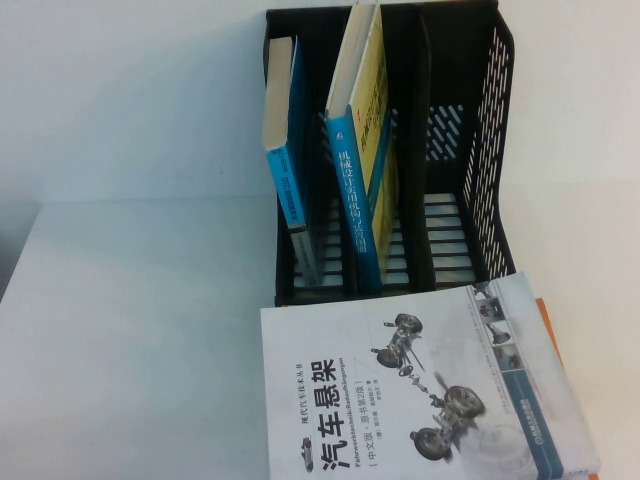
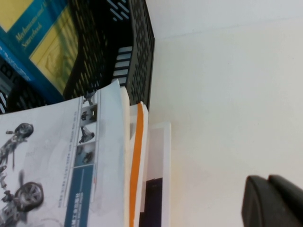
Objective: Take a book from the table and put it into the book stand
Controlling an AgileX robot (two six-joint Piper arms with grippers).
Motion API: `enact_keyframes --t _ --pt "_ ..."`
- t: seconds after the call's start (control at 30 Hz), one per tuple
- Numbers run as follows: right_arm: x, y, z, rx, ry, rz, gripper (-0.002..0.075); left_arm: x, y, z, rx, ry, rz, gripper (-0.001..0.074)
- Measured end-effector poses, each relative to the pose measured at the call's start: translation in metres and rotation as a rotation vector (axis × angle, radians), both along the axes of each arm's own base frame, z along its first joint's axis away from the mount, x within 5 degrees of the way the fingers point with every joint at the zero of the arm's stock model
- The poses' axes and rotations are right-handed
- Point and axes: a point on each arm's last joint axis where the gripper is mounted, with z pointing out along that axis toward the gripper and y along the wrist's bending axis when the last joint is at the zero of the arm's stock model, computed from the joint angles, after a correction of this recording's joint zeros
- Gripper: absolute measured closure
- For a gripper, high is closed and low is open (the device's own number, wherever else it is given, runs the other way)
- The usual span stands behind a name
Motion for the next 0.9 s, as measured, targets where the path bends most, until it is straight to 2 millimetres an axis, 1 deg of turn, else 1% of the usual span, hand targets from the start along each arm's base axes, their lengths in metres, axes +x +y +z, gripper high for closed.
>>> enact_keyframes --t 0.17,0.23,0.33,0.43,0.6,0.7,0.8,0.9 --pt "-0.008 -0.003 0.005 0.007 -0.055 -0.020 0.0718 0.000 0.000 0.000 0.000 0.000 0.000 0.0737" --pt "-0.014 -0.007 0.008 -0.042 -0.105 -0.039 0.0718 0.000 0.000 0.000 0.000 0.000 0.000 0.0737" --pt "-0.023 -0.014 0.004 -0.145 -0.178 -0.077 0.0718 0.000 0.000 0.000 0.000 0.002 0.000 0.0737" --pt "-0.031 -0.018 -0.011 -0.207 -0.255 -0.109 0.0718 0.000 0.000 0.000 0.000 0.002 0.000 0.0737" --pt "-0.033 -0.018 -0.053 -0.221 -0.346 -0.119 0.0718 0.000 0.000 0.000 0.000 0.004 0.000 0.0737" --pt "-0.035 -0.019 -0.065 -0.231 -0.283 -0.119 0.0718 0.000 0.000 0.000 0.000 0.003 0.000 0.0737" --pt "-0.036 -0.020 -0.072 -0.257 -0.213 -0.119 0.0718 0.000 0.000 0.000 0.000 0.003 0.000 0.0737" --pt "-0.038 -0.021 -0.077 -0.234 -0.148 -0.131 0.0718 0.000 0.000 0.000 0.000 0.003 0.000 0.0737"
